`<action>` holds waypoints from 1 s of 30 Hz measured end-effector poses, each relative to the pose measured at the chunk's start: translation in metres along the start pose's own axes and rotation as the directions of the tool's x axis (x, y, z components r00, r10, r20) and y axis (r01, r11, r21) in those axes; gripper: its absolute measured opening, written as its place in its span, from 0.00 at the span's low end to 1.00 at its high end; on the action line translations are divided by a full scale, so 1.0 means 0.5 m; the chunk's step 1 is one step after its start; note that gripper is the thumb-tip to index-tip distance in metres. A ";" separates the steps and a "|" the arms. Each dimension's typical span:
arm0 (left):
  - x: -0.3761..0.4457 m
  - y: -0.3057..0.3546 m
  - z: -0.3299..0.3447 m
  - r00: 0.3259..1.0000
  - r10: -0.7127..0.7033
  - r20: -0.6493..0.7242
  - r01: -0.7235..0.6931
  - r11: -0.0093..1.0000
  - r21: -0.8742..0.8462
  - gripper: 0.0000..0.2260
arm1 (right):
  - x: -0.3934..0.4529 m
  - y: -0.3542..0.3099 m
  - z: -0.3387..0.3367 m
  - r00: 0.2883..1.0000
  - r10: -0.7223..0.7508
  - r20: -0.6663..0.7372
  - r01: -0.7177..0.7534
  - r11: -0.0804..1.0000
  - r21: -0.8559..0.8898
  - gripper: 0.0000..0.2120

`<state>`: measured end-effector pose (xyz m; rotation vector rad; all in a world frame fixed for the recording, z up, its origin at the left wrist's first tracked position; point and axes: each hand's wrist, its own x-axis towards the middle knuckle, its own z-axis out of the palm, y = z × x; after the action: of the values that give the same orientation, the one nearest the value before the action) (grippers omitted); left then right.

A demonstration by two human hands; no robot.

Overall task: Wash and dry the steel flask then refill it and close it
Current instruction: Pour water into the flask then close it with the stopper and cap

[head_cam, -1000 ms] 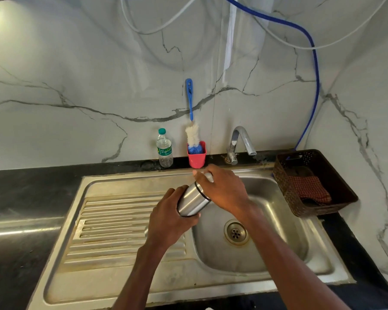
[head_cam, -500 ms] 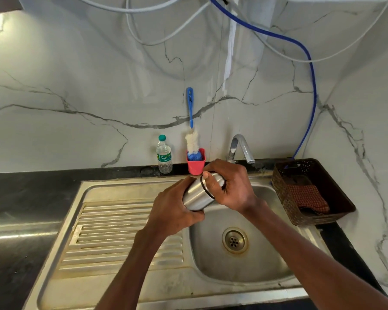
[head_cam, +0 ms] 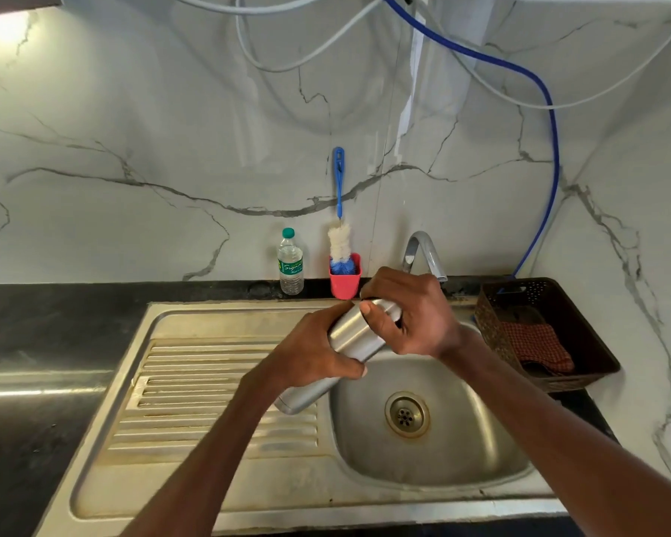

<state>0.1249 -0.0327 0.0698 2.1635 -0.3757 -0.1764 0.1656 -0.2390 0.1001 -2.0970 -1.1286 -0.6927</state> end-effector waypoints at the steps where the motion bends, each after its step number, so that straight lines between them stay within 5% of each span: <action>1: 0.001 0.001 0.002 1.000 0.001 0.001 -0.001 1.000 -0.025 0.30 | 0.004 0.003 -0.002 1.000 -0.029 -0.003 0.029 1.000 -0.013 0.09; 13: -0.004 0.010 0.026 0.981 -0.055 -0.185 0.076 0.991 0.109 0.34 | 0.033 -0.007 0.008 0.932 0.362 -0.019 -0.362 0.932 0.002 0.12; 16: -0.005 0.012 0.015 0.978 -0.038 -0.206 0.066 0.989 0.131 0.31 | 0.032 -0.006 0.001 0.970 0.243 0.027 -0.242 0.970 -0.021 0.12; 22: 0.016 0.004 -0.030 0.994 -0.039 0.102 0.051 0.992 -0.115 0.26 | 0.057 -0.004 -0.012 0.989 -0.127 0.080 0.134 0.986 -0.096 0.11; 30: 0.016 -0.012 -0.013 0.999 -0.048 -0.003 0.047 0.996 -0.072 0.28 | 0.052 -0.003 0.018 0.966 0.256 -0.049 -0.258 0.964 -0.059 0.15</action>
<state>0.1355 -0.0272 0.0687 2.1025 -0.3106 -0.2085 0.1784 -0.2185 0.1129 -2.2223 -0.8006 -0.6518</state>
